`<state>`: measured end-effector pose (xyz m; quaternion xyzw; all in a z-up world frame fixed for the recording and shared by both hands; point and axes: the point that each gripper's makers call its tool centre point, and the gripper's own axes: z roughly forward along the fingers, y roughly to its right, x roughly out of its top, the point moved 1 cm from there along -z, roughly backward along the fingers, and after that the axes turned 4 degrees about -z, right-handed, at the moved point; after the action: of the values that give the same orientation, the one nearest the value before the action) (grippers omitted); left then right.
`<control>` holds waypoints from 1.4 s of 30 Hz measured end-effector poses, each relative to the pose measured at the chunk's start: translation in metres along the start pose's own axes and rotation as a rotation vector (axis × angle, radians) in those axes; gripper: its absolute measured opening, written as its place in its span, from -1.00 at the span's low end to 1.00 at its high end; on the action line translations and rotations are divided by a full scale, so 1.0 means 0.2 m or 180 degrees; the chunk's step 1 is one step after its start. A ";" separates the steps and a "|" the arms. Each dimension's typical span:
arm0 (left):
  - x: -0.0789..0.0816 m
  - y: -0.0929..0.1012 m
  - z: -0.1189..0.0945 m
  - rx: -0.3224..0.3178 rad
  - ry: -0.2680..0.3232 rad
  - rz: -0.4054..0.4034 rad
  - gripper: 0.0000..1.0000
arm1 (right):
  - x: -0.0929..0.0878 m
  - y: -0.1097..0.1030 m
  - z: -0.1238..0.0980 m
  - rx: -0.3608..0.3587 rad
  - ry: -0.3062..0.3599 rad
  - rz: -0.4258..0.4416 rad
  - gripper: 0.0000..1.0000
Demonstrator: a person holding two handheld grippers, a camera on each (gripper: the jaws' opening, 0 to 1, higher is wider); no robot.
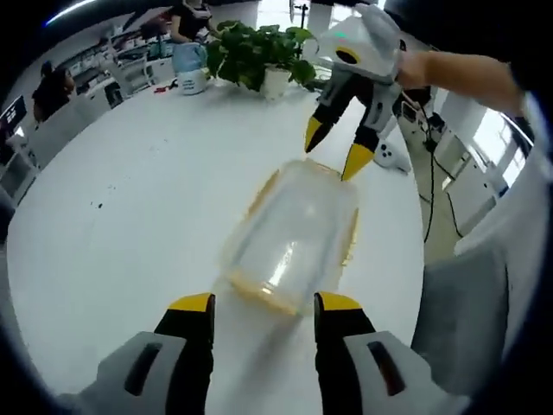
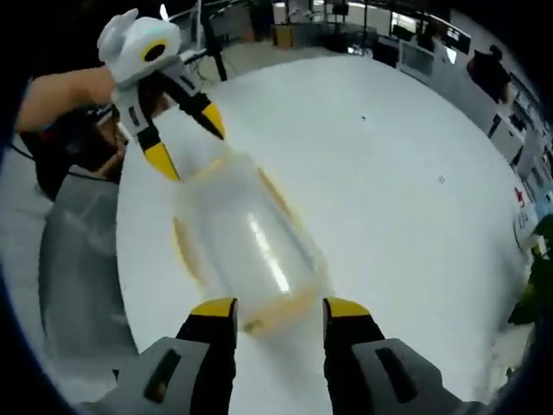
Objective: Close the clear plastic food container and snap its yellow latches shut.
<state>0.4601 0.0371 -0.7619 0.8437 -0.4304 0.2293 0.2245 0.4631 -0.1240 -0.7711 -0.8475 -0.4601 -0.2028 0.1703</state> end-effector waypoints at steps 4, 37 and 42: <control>-0.01 -0.01 0.01 0.0136 -0.0018 -0.0088 -0.06 | -0.01 0.01 0.01 -0.0120 -0.0011 0.0221 -0.22; -0.07 0.06 0.13 0.0166 0.0325 -0.1937 0.03 | -0.03 -0.01 0.08 -0.0344 0.0178 0.1632 -0.18; -0.09 0.07 0.15 0.0169 0.0269 -0.1959 -0.12 | -0.04 -0.02 0.08 -0.0318 0.0185 0.1767 -0.19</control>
<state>0.4455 0.0232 -0.7931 0.9297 -0.1389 0.1966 0.2789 0.4593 -0.1204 -0.7881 -0.9422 -0.1948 -0.1950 0.1904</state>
